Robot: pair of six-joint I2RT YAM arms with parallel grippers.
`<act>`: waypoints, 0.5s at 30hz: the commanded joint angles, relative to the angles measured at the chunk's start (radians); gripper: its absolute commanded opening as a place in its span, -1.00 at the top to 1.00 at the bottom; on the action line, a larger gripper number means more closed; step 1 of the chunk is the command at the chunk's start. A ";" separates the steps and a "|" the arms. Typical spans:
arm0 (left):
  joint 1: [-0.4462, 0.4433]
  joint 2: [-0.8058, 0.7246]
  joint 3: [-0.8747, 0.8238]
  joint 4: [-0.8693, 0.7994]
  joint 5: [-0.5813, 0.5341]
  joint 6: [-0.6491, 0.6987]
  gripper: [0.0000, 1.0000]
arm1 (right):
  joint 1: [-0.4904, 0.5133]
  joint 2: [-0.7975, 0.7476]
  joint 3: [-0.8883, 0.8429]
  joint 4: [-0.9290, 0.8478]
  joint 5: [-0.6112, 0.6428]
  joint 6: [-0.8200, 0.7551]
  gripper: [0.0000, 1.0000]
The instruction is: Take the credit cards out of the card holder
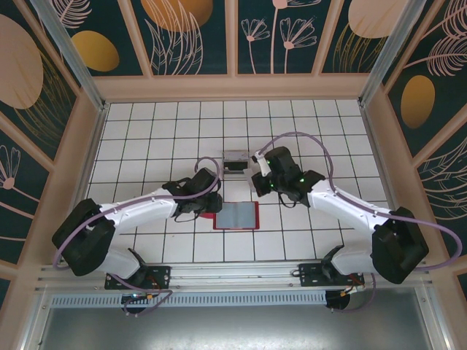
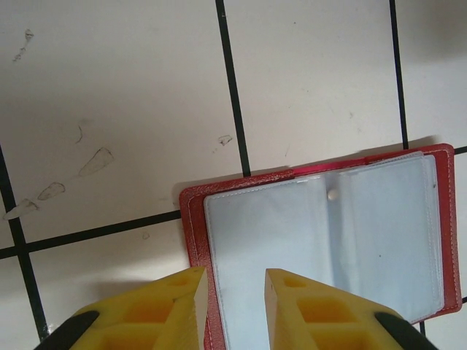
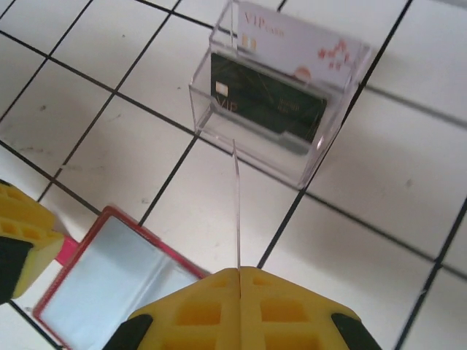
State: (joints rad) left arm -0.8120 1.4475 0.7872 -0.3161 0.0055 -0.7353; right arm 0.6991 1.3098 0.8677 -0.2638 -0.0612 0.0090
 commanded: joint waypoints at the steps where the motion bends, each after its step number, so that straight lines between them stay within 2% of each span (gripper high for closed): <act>1: -0.003 -0.028 -0.034 0.026 -0.002 -0.013 0.42 | -0.006 0.000 0.063 -0.080 0.030 -0.357 1.00; 7: 0.000 -0.050 -0.073 0.023 -0.004 -0.026 0.42 | -0.006 0.035 0.147 -0.146 0.006 -0.674 1.00; 15: 0.017 -0.089 -0.114 0.016 -0.016 -0.041 0.39 | -0.019 0.197 0.341 -0.320 -0.040 -0.929 1.00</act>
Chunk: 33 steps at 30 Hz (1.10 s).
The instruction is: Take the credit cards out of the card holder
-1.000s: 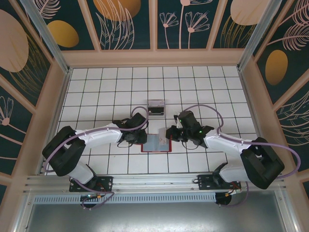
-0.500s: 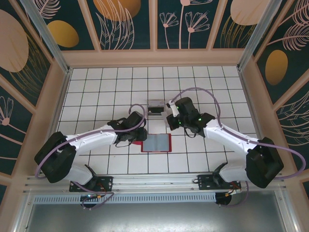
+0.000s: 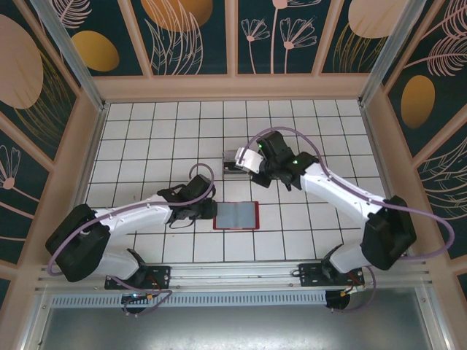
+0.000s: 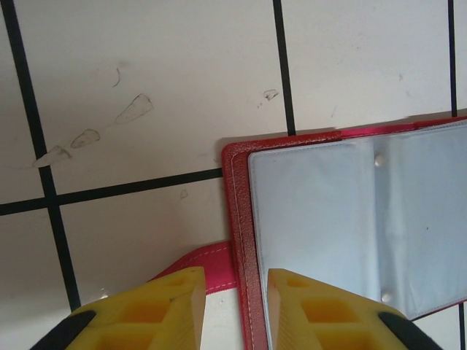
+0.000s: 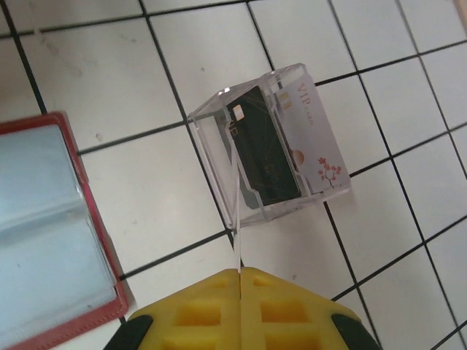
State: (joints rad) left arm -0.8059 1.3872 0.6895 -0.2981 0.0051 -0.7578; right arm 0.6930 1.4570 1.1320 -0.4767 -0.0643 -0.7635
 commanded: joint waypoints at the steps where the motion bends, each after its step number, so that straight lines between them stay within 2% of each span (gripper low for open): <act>1: 0.013 -0.031 -0.021 -0.006 -0.019 -0.019 0.39 | -0.017 0.075 0.108 -0.132 -0.052 -0.176 1.00; 13: 0.052 -0.086 -0.044 -0.053 -0.049 -0.016 0.38 | -0.057 0.377 0.493 -0.355 -0.114 -0.289 1.00; 24: 0.074 -0.113 -0.054 -0.079 -0.056 -0.029 0.38 | -0.093 0.603 0.783 -0.492 -0.108 -0.358 1.00; 33: 0.088 -0.124 -0.057 -0.092 -0.065 -0.037 0.37 | -0.107 0.724 0.894 -0.557 -0.128 -0.383 1.00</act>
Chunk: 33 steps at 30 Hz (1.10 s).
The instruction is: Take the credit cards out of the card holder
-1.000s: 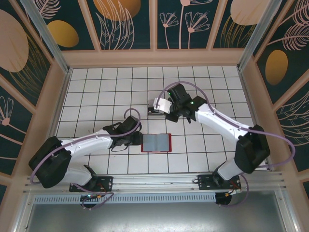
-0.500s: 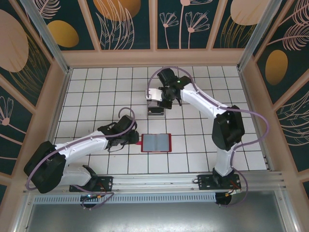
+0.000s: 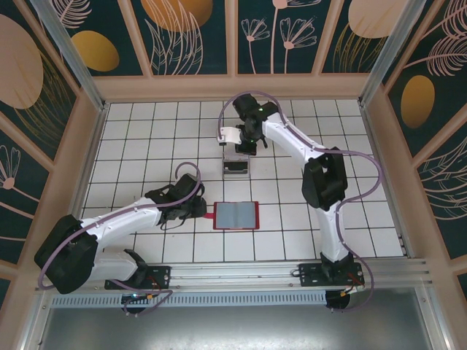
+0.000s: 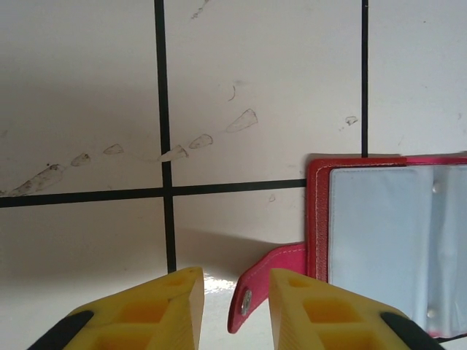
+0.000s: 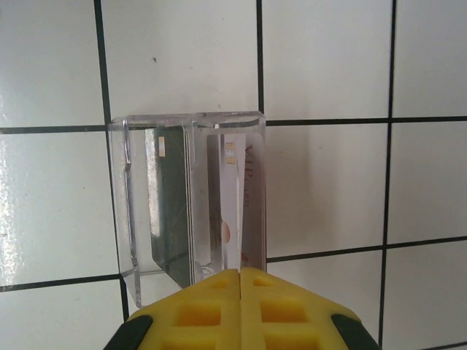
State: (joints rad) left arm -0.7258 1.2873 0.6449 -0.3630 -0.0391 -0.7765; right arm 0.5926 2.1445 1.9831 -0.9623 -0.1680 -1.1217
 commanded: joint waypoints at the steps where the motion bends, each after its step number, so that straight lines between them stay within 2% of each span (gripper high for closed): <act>1: 0.010 -0.024 -0.013 -0.028 -0.020 -0.018 0.38 | -0.009 0.049 0.052 -0.079 -0.027 -0.024 1.00; 12: 0.018 -0.025 -0.011 -0.036 -0.022 -0.026 0.38 | -0.010 0.124 0.082 -0.087 -0.041 -0.016 0.99; 16: 0.019 -0.034 -0.016 -0.034 -0.018 -0.033 0.37 | -0.011 0.115 0.079 -0.057 -0.034 -0.009 0.70; 23: 0.019 -0.045 -0.021 -0.040 -0.027 -0.038 0.37 | -0.009 0.053 0.024 0.064 -0.008 -0.007 0.60; 30: 0.019 -0.061 -0.024 -0.041 -0.052 -0.041 0.35 | -0.005 -0.019 -0.082 0.206 0.079 -0.002 0.58; 33: 0.020 -0.068 -0.018 -0.045 -0.082 -0.043 0.20 | -0.007 -0.060 -0.133 0.259 0.081 0.017 0.57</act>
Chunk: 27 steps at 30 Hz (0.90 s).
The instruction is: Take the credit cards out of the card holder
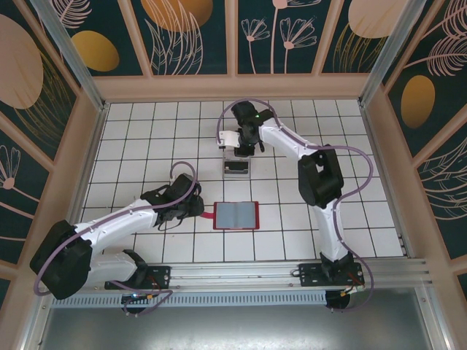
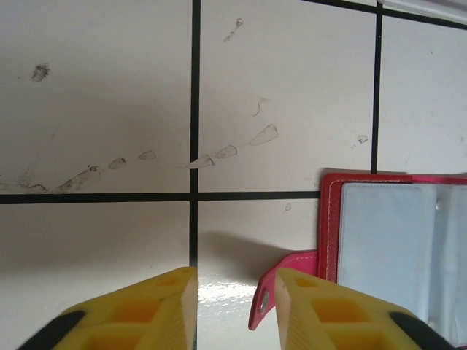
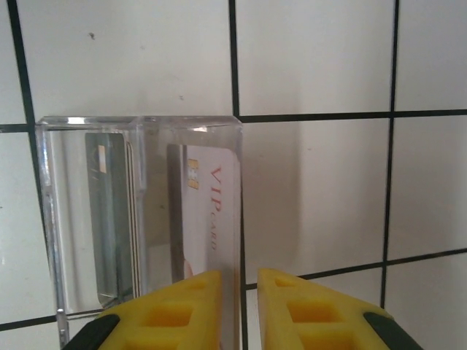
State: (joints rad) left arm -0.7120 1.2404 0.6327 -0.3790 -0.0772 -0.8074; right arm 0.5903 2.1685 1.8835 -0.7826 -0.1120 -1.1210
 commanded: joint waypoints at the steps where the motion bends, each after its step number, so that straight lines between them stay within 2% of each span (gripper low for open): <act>1: 0.006 -0.024 -0.003 -0.029 -0.056 -0.009 0.10 | -0.006 -0.103 -0.057 0.108 0.029 0.024 0.57; 6: 0.006 -0.013 0.022 -0.039 -0.118 0.010 -0.47 | -0.007 -0.200 -0.191 0.240 0.052 0.072 0.39; 9: 0.007 0.005 0.039 -0.034 -0.156 0.029 -0.64 | -0.010 -0.263 -0.290 0.304 0.056 0.111 0.18; 10: 0.008 0.015 0.046 -0.032 -0.170 0.035 -0.67 | -0.009 -0.287 -0.327 0.323 0.057 0.124 -0.02; 12: 0.009 0.033 0.053 -0.018 -0.190 0.056 -0.69 | -0.010 -0.331 -0.389 0.348 0.052 0.148 -0.67; 14: 0.011 0.050 0.060 0.000 -0.211 0.081 -0.68 | -0.009 -0.372 -0.445 0.368 0.053 0.185 -0.96; 19: 0.035 0.084 0.077 0.070 -0.277 0.205 -0.70 | -0.020 -0.524 -0.667 0.530 0.091 0.328 -0.98; 23: 0.092 0.110 0.092 0.104 -0.393 0.276 -0.96 | -0.038 -0.643 -0.840 0.669 0.148 0.492 -0.98; 27: 0.183 0.127 0.091 0.185 -0.499 0.334 -0.97 | -0.141 -0.763 -1.032 0.830 0.219 0.642 -0.98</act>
State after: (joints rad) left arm -0.5751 1.3506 0.7006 -0.2665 -0.4469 -0.5522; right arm 0.5030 1.4776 0.9344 -0.1234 0.0299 -0.6445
